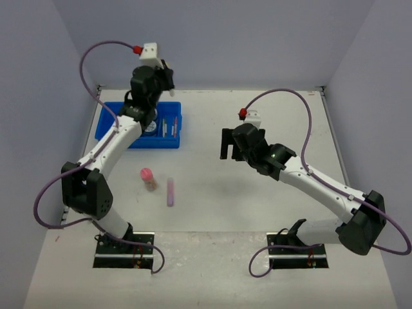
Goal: Sort the stationery into containers
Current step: Place the pen in the storage box.
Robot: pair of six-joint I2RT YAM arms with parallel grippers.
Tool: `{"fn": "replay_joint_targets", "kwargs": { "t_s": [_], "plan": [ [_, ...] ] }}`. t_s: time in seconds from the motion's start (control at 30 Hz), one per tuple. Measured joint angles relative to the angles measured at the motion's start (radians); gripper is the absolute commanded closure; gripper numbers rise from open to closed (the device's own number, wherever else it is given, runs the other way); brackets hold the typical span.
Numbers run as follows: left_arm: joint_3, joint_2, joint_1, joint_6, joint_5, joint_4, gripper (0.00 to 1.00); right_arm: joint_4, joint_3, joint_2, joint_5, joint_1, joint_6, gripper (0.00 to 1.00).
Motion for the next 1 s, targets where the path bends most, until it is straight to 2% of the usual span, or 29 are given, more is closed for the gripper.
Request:
{"fn": "replay_joint_targets", "kwargs": {
  "t_s": [0.13, 0.27, 0.5, 0.57, 0.7, 0.83, 0.87, 0.93, 1.0],
  "plan": [
    [0.110, 0.117, 0.144, 0.260, -0.224, 0.007, 1.00, -0.014, -0.057, -0.021, 0.002, -0.047, 0.001, 0.01],
    [0.069, 0.217, 0.208, 0.463, -0.303, 0.028, 1.00, -0.011, -0.075, -0.040, -0.023, -0.045, -0.001, 0.01],
    [-0.069, 0.264, 0.282, 0.498, -0.309, 0.008, 1.00, 0.009, -0.102, -0.112, -0.068, -0.044, -0.007, 0.01],
    [-0.085, 0.264, 0.295, 0.494, -0.309, 0.010, 0.97, 0.021, -0.102, -0.112, -0.083, -0.044, -0.009, 0.01],
    [-0.100, 0.271, 0.299, 0.487, -0.300, 0.011, 0.77, 0.023, -0.102, -0.108, -0.105, -0.043, -0.011, 0.01],
    [-0.102, 0.300, 0.297, 0.478, -0.283, 0.009, 0.67, 0.024, -0.102, -0.108, -0.108, -0.043, -0.011, 0.01],
    [-0.105, 0.305, 0.297, 0.477, -0.279, 0.008, 0.63, 0.024, -0.102, -0.108, -0.108, -0.043, -0.011, 0.01],
    [-0.115, 0.309, 0.297, 0.474, -0.272, 0.001, 0.50, 0.024, -0.102, -0.108, -0.109, -0.043, -0.011, 0.01],
    [-0.116, 0.310, 0.297, 0.471, -0.265, -0.011, 0.46, 0.024, -0.102, -0.108, -0.114, -0.043, -0.011, 0.01]
  ]
}}
